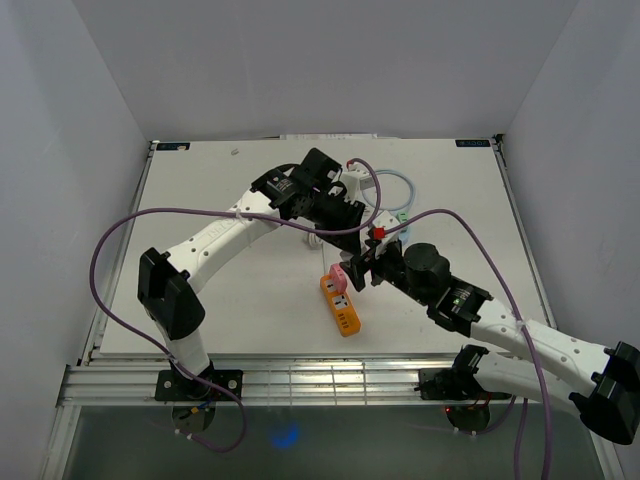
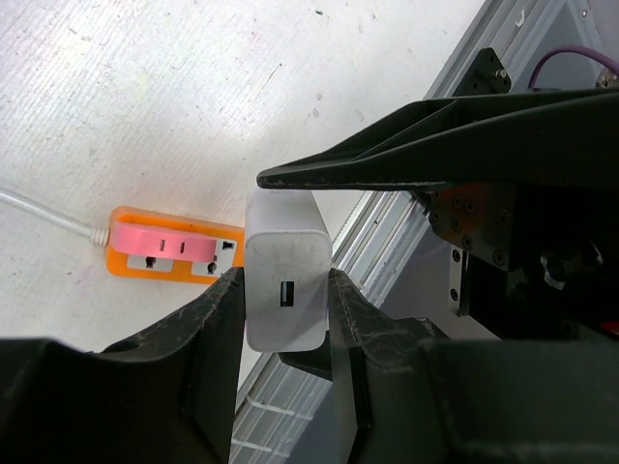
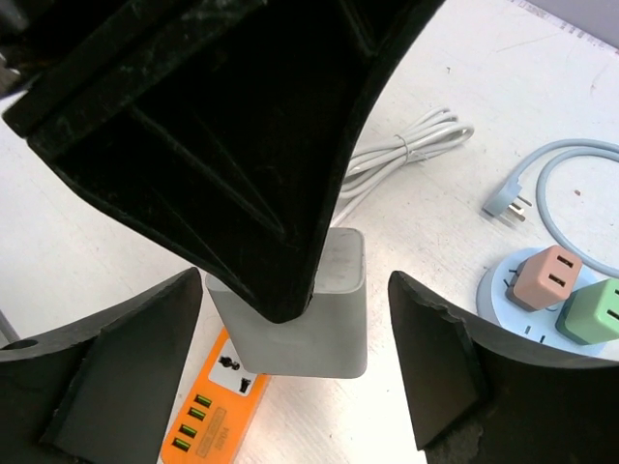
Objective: Insert the plug
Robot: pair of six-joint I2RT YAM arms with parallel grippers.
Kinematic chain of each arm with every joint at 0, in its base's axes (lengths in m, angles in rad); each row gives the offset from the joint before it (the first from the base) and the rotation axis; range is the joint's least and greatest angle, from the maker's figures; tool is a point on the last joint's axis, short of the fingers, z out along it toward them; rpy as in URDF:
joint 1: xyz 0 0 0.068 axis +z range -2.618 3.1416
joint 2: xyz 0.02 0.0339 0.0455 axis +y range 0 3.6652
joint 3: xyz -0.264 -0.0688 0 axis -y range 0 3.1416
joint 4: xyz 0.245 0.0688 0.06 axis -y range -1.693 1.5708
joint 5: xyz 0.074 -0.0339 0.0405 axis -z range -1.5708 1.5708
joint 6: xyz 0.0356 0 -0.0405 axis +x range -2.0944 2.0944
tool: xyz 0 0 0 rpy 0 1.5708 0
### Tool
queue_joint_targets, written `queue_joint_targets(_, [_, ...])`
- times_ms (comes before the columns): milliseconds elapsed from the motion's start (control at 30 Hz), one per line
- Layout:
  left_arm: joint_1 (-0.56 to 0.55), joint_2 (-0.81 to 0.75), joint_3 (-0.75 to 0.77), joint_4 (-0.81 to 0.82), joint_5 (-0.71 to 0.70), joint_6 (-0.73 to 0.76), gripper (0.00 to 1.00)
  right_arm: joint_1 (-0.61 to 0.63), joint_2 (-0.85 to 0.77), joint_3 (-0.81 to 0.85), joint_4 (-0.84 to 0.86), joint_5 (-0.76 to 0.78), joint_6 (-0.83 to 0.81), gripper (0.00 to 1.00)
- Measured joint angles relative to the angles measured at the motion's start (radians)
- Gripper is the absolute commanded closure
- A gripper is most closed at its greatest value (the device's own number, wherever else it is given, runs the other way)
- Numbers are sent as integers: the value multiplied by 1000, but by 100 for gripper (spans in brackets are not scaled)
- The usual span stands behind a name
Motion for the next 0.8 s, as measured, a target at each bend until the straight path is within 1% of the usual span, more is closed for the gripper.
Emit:
queue_joint_targets(133, [0,0,6,0,-2,0,100,0,6,0,-3,0,4,22])
queue_joint_targets(300, [0,1,6,0,-2,0,100,0,27,0,-3,-1,6,25])
queue_joint_targets(333, [0,1,6,0,-2,0,100,0,31,0,-3,-1,7,31])
queue_joint_targets(400, [0,1,6,-2,-2,0,100,0,38,0,-3,-2,4,39])
queue_joint_targets(433, [0,1,6,-5,-3,0,100,-1,40,0,-3,-3,4,46])
queue_joint_targets(533, [0,2,6,-8,-6,0,100,-1,47,4,-3,-6,5,48])
queue_joint_targets(700, [0,2,6,-9,-6,0,100,-1,49,5,-3,-7,8,48])
queue_joint_targets(733, [0,2,6,-8,-6,0,100,-1,49,5,-3,-7,8,40])
queue_joint_targets(800, [0,2,6,-9,-6,0,100,-1,49,5,-3,-8,9,29])
